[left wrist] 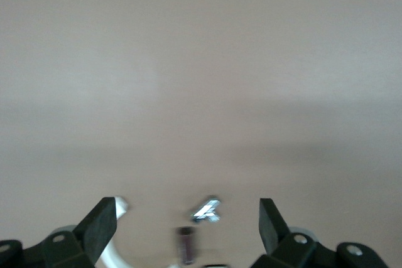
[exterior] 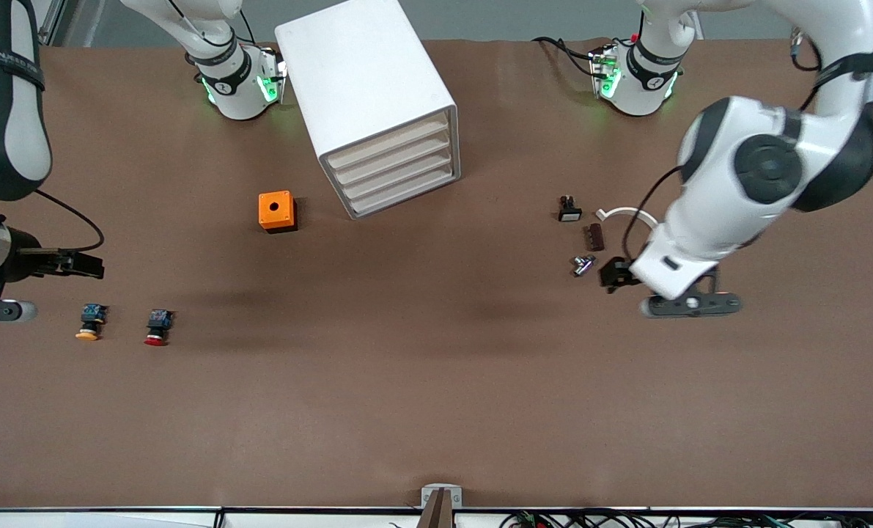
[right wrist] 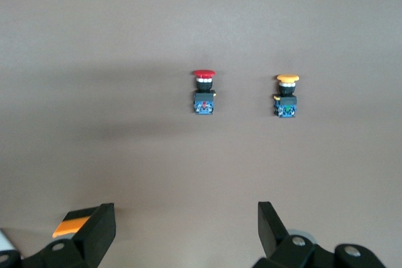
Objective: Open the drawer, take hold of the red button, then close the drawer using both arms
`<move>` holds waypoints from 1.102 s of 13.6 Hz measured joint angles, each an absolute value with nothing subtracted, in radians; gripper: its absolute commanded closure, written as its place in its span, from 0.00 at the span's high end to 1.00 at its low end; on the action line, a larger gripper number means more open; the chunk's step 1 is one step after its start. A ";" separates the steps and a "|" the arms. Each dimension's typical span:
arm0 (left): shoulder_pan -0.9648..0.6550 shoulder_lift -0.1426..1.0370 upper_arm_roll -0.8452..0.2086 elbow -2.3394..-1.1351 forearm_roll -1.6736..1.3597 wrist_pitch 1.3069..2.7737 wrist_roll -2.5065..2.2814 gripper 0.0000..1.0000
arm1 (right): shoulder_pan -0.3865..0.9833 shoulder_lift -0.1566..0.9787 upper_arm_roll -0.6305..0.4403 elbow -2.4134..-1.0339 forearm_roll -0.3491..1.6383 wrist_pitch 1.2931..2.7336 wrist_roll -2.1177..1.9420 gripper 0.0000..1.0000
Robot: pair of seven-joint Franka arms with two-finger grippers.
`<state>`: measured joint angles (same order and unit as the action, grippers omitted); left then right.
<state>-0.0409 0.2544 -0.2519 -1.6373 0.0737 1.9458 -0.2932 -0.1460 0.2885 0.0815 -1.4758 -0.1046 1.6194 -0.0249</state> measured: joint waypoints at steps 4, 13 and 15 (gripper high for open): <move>-0.001 0.116 -0.155 -1.688 0.043 1.878 -0.118 1.00 | -0.139 0.265 0.082 -1.404 -0.086 1.543 -0.025 1.00; 0.004 -0.024 -0.079 -1.655 0.043 1.724 -0.044 1.00 | -0.125 0.198 0.069 -1.314 -0.084 1.389 0.022 1.00; 0.004 -0.033 -0.079 -1.653 0.043 1.722 -0.015 1.00 | -0.123 0.198 0.074 -1.314 -0.084 1.390 0.022 1.00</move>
<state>0.0041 -0.0335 -0.0789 -1.6534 0.0432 1.7218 -0.0149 -0.1234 0.1983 0.0745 -1.3142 -0.0843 1.3902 0.0217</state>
